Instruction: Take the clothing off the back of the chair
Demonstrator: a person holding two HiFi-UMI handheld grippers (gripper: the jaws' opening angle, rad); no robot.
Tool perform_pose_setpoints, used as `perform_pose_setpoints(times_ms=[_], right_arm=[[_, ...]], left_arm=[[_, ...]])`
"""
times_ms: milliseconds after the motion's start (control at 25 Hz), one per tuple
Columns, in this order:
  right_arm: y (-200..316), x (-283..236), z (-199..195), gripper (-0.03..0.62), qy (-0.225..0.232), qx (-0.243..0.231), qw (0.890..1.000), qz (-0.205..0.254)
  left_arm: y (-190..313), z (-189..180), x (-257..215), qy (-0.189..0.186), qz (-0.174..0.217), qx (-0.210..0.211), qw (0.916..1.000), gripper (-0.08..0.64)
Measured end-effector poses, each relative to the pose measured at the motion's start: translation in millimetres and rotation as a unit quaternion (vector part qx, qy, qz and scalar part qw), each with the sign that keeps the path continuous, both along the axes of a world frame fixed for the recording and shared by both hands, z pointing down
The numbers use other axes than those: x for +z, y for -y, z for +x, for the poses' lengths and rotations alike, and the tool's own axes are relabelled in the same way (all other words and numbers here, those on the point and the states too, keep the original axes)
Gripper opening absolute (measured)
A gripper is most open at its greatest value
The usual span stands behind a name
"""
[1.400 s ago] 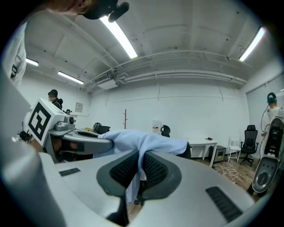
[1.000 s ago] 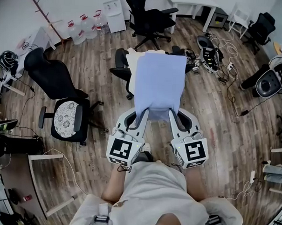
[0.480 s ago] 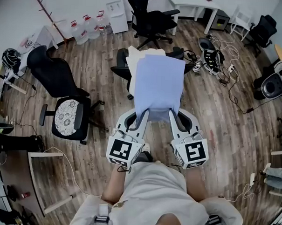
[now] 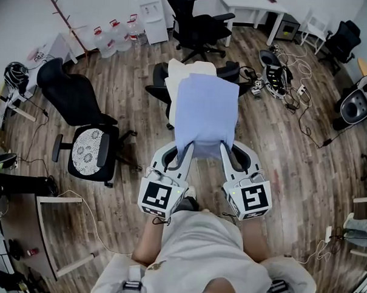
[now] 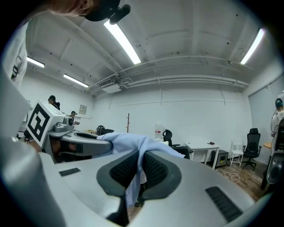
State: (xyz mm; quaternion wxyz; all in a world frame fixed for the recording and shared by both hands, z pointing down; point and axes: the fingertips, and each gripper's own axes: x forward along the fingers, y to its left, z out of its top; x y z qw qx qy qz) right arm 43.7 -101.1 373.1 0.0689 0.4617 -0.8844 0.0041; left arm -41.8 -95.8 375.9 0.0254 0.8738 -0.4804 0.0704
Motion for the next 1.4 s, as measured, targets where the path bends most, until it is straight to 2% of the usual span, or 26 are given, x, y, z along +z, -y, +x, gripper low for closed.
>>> perform_pose_setpoints(times_ms=[520, 800, 1400], right_arm=[[-12, -4, 5, 0.038, 0.001, -0.004, 1.0, 0.009], [-20, -1, 5, 0.037, 0.002, -0.007, 1.0, 0.003], [-28, -4, 6, 0.035, 0.008, -0.013, 1.0, 0.01]], left_arm=[[-13, 5, -2, 0.001, 0.005, 0.0, 1.0, 0.046], [-22, 8, 5, -0.004, -0.011, 0.005, 0.9999, 0.044], [-34, 7, -3, 0.002, 0.001, -0.006, 1.0, 0.044]])
